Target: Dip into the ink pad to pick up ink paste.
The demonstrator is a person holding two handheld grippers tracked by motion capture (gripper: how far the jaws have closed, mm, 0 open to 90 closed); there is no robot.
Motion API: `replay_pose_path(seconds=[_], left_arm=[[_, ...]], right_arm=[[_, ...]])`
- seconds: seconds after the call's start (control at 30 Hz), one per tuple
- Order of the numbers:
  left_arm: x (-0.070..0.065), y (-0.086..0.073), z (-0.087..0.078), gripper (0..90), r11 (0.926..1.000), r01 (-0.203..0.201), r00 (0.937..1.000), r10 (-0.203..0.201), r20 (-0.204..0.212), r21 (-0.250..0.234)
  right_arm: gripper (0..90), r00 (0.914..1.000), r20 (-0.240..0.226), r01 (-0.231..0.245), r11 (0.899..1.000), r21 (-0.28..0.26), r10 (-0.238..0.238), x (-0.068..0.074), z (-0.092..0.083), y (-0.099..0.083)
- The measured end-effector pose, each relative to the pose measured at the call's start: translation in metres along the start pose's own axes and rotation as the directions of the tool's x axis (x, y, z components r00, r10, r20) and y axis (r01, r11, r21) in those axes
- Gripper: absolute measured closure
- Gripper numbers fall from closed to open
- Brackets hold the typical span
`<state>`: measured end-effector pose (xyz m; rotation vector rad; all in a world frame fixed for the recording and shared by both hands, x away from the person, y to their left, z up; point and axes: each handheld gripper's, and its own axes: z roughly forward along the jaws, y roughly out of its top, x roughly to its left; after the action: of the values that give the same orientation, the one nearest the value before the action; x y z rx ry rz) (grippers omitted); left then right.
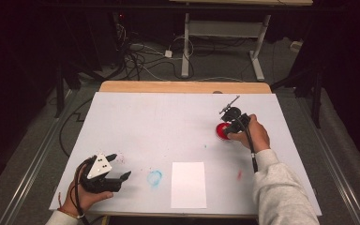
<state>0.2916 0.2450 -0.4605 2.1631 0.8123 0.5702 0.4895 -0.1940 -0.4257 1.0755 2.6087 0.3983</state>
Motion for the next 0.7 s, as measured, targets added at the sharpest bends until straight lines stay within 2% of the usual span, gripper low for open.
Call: replay_pose_path(seconds=[0.07,0.17,0.2,0.27,0.33,0.47,0.7], left_arm=[[0.001,0.0,0.0,21.0,1.0,0.0,1.0,0.0,-0.002,0.001],[0.003,-0.002,0.001,21.0,1.0,0.007,1.0,-0.007,0.001,0.003],[0.003,-0.002,0.002,21.0,0.9999,0.012,0.9999,-0.012,0.001,0.008],[0.004,-0.003,0.001,20.9,0.9999,0.014,0.9999,-0.014,-0.003,0.006],[0.004,-0.002,0.0,20.9,0.9999,0.015,0.9999,-0.015,-0.006,0.001],[0.002,-0.002,-0.001,20.9,1.0,0.006,1.0,-0.006,-0.006,0.005],[0.002,-0.002,0.0,20.9,1.0,0.005,1.0,-0.005,-0.002,0.007]], right_arm=[[76.2,1.0,0.003,0.002,1.0,-0.016,-0.002,0.0,-0.001,-0.002],[76.2,0.9996,0.0,-0.028,0.997,-0.072,0.028,-0.004,-0.009,-0.008],[76.2,0.9993,0.007,-0.035,0.995,-0.097,0.036,-0.005,-0.013,-0.009],[76.2,0.9986,-0.01,-0.052,0.987,-0.153,0.051,-0.008,-0.022,-0.013],[76.2,0.9983,-0.006,-0.058,0.981,-0.187,0.058,-0.007,-0.029,-0.015],[76.2,0.9993,-0.015,-0.036,0.968,-0.249,0.034,-0.001,-0.046,-0.019],[76.2,0.9994,-0.032,-0.019,0.955,-0.296,0.01,0.009,-0.065,-0.023]])
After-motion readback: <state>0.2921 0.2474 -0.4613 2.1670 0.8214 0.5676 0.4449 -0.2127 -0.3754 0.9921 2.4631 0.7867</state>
